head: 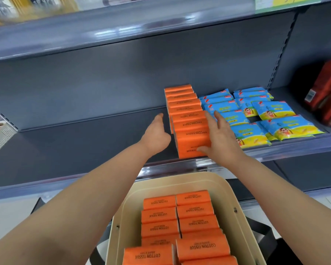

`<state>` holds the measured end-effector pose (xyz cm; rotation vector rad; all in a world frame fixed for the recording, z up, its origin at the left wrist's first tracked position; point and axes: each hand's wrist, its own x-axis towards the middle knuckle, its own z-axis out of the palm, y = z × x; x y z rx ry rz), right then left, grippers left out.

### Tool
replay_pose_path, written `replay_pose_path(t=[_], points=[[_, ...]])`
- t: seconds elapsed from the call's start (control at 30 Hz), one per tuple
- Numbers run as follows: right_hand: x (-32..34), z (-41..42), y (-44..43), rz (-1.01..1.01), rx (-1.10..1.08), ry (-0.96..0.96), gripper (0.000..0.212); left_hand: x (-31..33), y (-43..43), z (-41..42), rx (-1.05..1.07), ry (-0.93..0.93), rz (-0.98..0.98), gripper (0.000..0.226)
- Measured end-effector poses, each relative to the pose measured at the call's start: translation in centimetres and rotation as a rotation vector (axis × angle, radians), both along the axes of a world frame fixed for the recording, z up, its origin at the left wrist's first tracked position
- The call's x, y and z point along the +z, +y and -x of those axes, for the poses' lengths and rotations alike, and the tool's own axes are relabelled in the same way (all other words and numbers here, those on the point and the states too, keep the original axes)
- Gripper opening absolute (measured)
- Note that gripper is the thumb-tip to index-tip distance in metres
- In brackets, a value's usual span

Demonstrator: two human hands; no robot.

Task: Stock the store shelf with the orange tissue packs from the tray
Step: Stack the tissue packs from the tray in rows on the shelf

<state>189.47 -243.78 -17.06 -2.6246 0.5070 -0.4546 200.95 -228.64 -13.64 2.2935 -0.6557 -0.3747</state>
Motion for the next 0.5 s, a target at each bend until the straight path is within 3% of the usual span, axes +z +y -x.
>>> replay_pose_path(t=[0.1,0.17,0.27,0.4,0.5], points=[[0.9,-0.4,-1.2,-0.203,0.031,0.080,0.132,0.6,-1.4,-0.1,0.145,0.324,0.242,0.075],[1.5,-1.0,-2.1,-0.218,0.071,0.149,0.138,0.6,-2.0,-0.4,0.192,0.407,0.277,0.076],[2.1,-2.0,-2.7,-0.122,0.137,0.239,0.139,0.3,-2.6,-0.5,0.172,0.415,0.223,0.078],[2.0,-2.7,-2.6,-0.034,0.164,0.286,0.135,0.2,-3.5,0.0,0.095,0.393,0.258,0.054],[1.8,-2.7,-2.3,0.000,0.151,0.294,0.133,0.3,-3.9,0.1,0.102,0.375,0.271,0.049]])
